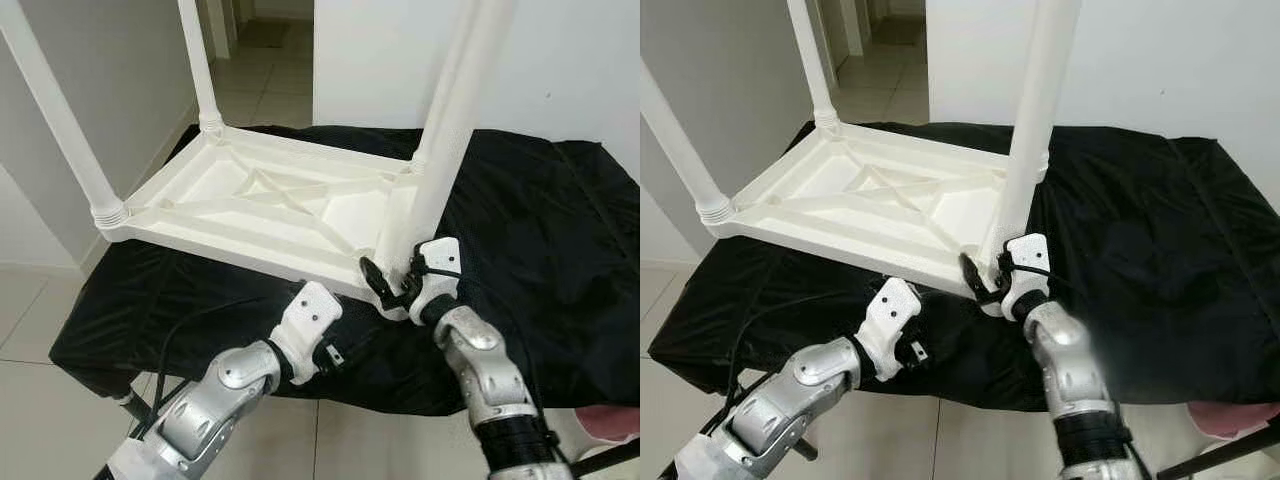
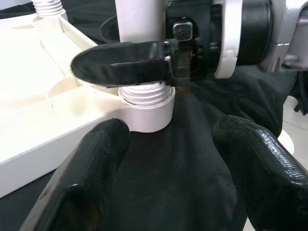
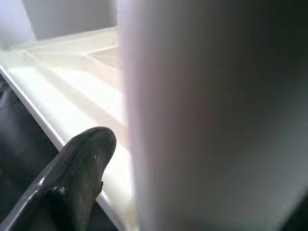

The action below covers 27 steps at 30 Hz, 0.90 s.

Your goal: Building children table

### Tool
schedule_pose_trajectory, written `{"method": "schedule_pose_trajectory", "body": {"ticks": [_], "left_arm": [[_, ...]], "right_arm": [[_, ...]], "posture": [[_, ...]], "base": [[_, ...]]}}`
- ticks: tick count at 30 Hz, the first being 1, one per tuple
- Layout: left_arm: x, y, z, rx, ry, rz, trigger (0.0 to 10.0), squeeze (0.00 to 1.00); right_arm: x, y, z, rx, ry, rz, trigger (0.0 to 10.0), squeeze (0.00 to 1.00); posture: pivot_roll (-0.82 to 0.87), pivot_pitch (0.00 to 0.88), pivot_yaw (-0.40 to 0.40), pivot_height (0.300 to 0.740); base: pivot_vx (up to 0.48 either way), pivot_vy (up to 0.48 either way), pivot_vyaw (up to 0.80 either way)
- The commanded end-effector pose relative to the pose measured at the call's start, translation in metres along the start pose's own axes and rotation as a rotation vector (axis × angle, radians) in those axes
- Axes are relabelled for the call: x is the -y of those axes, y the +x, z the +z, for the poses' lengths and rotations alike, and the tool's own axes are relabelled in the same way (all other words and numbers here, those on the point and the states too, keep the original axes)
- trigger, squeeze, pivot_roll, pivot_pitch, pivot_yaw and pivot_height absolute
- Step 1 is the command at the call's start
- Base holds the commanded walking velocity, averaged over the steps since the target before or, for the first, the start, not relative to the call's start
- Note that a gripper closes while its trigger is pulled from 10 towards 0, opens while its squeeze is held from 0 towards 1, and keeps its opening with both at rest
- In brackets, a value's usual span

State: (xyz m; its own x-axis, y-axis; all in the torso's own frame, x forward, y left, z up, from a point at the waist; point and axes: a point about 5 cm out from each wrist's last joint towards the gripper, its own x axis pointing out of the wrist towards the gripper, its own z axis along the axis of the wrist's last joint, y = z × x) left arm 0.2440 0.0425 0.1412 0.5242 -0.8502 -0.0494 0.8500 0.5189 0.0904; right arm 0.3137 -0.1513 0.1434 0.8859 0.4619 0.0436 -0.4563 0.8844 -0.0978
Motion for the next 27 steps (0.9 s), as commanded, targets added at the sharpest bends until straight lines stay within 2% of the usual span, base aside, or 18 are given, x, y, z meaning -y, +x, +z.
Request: {"method": "schedule_pose_trajectory", "body": {"ticks": [1,3,4,5,6,7,14,19,20,24,27], "left_arm": [[0.004,0.0,-0.001,-0.012,0.013,-0.109,10.0,0.0],[0.004,0.0,-0.001,-0.012,0.014,-0.11,10.0,0.0],[0.004,0.0,-0.001,-0.01,0.014,-0.11,10.0,0.0],[0.004,0.0,-0.001,-0.01,0.014,-0.11,10.0,0.0],[0.005,0.0,-0.001,-0.01,0.013,-0.111,10.0,0.0],[0.005,0.001,-0.002,-0.011,0.015,-0.112,10.0,0.0],[0.004,0.003,0.0,-0.006,0.022,-0.116,10.0,0.0],[0.004,0.003,-0.001,-0.006,0.023,-0.117,10.0,0.0],[0.003,0.002,-0.001,-0.009,0.026,-0.116,10.0,0.0],[0.002,0.001,-0.001,-0.011,0.027,-0.116,10.0,0.0],[0.001,0.0,-0.002,-0.016,0.03,-0.118,10.0,0.0]], "right_arm": [[0.003,0.001,-0.003,-0.011,-0.016,0.079,8.3,0.0],[0.004,0.001,-0.003,-0.014,-0.021,0.093,8.3,0.0],[0.009,0.0,-0.005,-0.028,-0.04,0.143,4.7,0.0],[0.009,0.0,-0.005,-0.028,-0.04,0.143,4.7,0.0],[0.011,-0.001,-0.006,-0.035,-0.051,0.155,4.2,0.0],[0.013,0.0,-0.006,-0.04,-0.064,0.174,0.0,0.0],[0.021,0.0,-0.009,-0.062,-0.115,0.221,0.0,0.0],[0.022,-0.002,-0.012,-0.062,-0.1,0.217,0.0,0.0],[0.022,-0.004,-0.014,-0.066,-0.067,0.194,10.0,0.0],[0.022,-0.007,-0.013,-0.048,-0.039,0.163,10.0,0.0],[0.022,-0.007,-0.012,-0.052,-0.061,0.128,10.0,0.0]], "posture": [[-0.06,0.022,0.031,0.74],[-0.06,0.022,0.031,0.74],[-0.06,0.022,0.031,0.74],[-0.06,0.022,0.031,0.74],[-0.07,0.017,0.03,0.74],[-0.07,0.006,0.03,0.74],[-0.07,0.0,0.025,0.74],[-0.07,0.0,0.025,0.74],[-0.07,0.0,0.027,0.74],[-0.07,0.0,0.03,0.74],[-0.07,0.0,0.032,0.74]], "base": [[0.0,0.0,0.0],[0.0,0.0,0.0],[0.0,0.0,0.0],[0.0,0.0,0.0],[0.0,0.0,0.0],[0.0,0.0,0.0],[0.0,0.0,0.0],[0.0,0.0,0.0],[0.0,0.0,0.0],[0.0,0.0,0.0],[0.0,0.0,0.0]]}}
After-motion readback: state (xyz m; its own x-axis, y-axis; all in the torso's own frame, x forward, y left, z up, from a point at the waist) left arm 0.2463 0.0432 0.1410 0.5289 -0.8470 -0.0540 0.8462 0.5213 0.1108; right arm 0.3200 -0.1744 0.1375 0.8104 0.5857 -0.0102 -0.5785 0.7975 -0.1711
